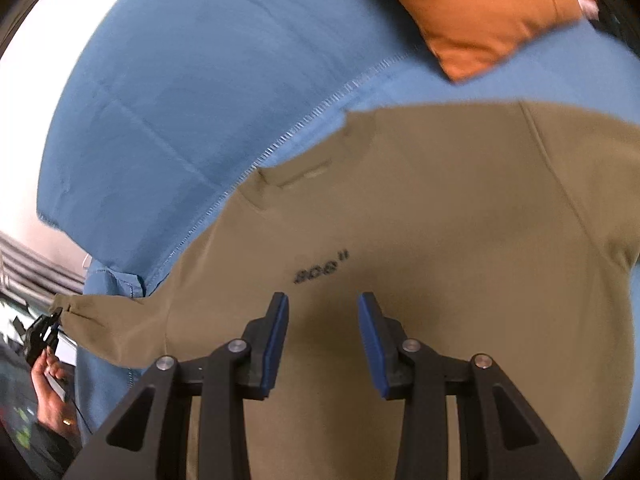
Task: Fold clothes
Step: 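Carry the sleeve cuff with the left gripper across the chest and release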
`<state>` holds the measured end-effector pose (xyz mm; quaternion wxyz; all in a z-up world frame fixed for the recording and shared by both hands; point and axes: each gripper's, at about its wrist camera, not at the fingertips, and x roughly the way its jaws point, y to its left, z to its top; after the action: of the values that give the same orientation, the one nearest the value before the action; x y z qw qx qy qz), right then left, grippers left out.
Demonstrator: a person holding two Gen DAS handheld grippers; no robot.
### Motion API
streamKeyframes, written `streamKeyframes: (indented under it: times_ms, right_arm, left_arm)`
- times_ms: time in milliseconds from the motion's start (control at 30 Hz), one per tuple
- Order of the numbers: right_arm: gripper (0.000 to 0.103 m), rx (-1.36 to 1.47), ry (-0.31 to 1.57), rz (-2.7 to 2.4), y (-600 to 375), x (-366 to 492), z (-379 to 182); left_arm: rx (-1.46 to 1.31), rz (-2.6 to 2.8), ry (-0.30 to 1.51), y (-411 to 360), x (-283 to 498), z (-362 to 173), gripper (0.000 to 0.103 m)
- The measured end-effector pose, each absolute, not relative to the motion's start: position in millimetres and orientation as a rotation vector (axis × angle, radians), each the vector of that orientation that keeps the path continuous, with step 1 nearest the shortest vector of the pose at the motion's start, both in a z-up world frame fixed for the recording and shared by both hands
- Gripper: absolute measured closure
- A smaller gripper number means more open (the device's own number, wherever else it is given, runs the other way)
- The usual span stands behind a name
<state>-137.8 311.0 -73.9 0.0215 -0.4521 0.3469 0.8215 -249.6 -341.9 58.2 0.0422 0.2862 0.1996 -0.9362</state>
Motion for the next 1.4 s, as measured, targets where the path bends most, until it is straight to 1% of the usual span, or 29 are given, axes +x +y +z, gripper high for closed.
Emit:
streamKeyframes:
  times_ms: [33, 100, 267, 367, 467, 500, 533, 600, 733, 800, 900, 933, 1000, 1067, 1100, 1167, 1200, 1267, 1300, 1333, 1367, 1400]
  right_arm:
    - [0.066, -1.41, 1.116, 2.516, 317, -137, -79]
    - [0.066, -1.416, 1.199, 2.462, 329, -133, -87]
    - [0.066, -1.346, 1.385, 2.397, 356, -123, -91]
    - [0.066, -1.237, 1.615, 2.4, 373, -116, -92]
    - [0.066, -1.125, 1.856, 2.379, 389, -109, -95]
    - [0.066, -1.086, 1.925, 2.367, 396, -107, -97]
    - [0.066, -1.059, 1.939, 2.354, 402, -104, -98]
    - [0.066, -1.006, 1.966, 2.329, 415, -97, -101]
    - [0.066, -1.051, 1.922, 2.237, 429, -88, -116]
    - [0.066, -1.146, 1.852, 2.176, 429, -88, -124]
    - [0.066, -1.246, 1.801, 2.132, 423, -93, -133]
    - [0.066, -1.278, 1.784, 2.116, 420, -95, -137]
    - [0.066, -1.309, 1.768, 2.122, 410, -97, -139]
    - [0.066, -1.337, 1.755, 2.151, 400, -105, -138]
    - [0.066, -1.351, 1.748, 2.165, 395, -109, -137]
    - [0.066, -1.383, 1.749, 2.19, 388, -120, -138]
    - [0.066, -1.396, 1.729, 2.207, 384, -120, -136]
    - [0.066, -1.423, 1.689, 2.24, 376, -121, -132]
    - [0.066, -1.436, 1.669, 2.257, 371, -122, -130]
    - [0.066, -1.449, 1.648, 2.273, 367, -122, -128]
    - [0.066, -1.462, 1.627, 2.289, 363, -122, -126]
    - [0.066, -1.475, 1.606, 2.305, 359, -123, -124]
  left_arm:
    - [0.859, -2.899, 0.543, -321, -250, 66, 0.093]
    - [0.835, -2.98, 0.463, -276, -251, 80, 0.093]
    - [0.787, -3.232, 0.348, -124, -237, 104, 0.094]
    - [0.767, -3.401, 0.304, -28, -225, 110, 0.094]
    - [0.858, -3.589, 0.313, 76, -196, 87, 0.093]
    - [0.925, -3.576, 0.292, 77, -192, 75, 0.093]
    - [0.992, -3.563, 0.271, 78, -188, 64, 0.09]
    - [1.124, -3.53, 0.228, 81, -179, 41, 0.089]
    - [1.384, -3.447, 0.14, 87, -161, -4, 0.088]
    - [1.511, -3.396, 0.096, 90, -152, -27, 0.086]
    - [1.672, -3.304, 0.053, 87, -142, -58, 0.083]
    - [1.635, -3.252, 0.123, 60, -146, -55, 0.08]
    - [1.57, -3.161, 0.244, 12, -155, -51, 0.08]
    - [1.566, -3.176, 0.302, -8, -159, -53, 0.08]
    - [1.58, -3.196, 0.353, -15, -161, -54, 0.08]
    - [1.699, -3.292, 0.577, -9, -162, -56, 0.08]
    - [1.729, -3.319, 0.615, -5, -163, -53, 0.08]
    - [1.667, -3.336, 0.642, -6, -167, -46, 0.08]
    - [1.674, -3.289, 0.71, -14, -175, -49, 0.08]
    - [1.694, -3.228, 0.772, -21, -183, -55, 0.077]
    - [1.75, -3.128, 0.818, -30, -196, -70, 0.073]
    - [1.811, -3.025, 0.858, -38, -206, -86, 0.071]
